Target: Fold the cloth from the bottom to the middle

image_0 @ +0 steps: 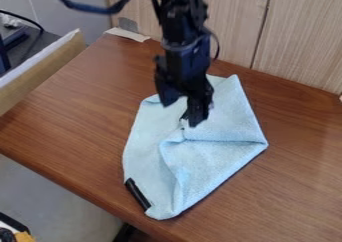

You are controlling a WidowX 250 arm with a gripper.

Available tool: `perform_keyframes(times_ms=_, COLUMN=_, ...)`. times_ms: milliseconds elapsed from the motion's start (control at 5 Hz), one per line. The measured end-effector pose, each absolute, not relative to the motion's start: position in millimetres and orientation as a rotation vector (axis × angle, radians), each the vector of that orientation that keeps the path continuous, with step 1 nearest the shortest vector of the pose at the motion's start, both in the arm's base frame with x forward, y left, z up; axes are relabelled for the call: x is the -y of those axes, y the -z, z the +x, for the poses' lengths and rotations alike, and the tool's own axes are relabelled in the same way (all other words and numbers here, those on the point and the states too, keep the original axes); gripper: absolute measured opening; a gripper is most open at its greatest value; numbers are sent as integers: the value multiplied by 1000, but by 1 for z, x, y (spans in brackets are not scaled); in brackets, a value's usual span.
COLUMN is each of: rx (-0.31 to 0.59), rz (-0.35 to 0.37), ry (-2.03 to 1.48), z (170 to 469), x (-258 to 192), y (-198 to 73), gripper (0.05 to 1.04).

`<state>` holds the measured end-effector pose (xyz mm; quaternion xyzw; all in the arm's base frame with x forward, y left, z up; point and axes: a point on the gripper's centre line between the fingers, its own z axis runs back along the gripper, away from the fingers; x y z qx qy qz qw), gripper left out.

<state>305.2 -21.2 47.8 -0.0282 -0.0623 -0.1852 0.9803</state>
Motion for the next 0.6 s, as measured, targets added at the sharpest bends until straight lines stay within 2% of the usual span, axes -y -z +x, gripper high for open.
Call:
perform_keyframes(times_ms=200, rx=178, rz=-43, ry=252, z=293, x=26, y=-60, gripper=999)
perform_keyframes(times_ms=400, rx=177, rz=-3, ry=47, z=269, x=24, y=-63, gripper=999)
perform_keyframes(times_ms=600, rx=178, rz=16, ry=-120, z=250, x=21, y=-54, gripper=999)
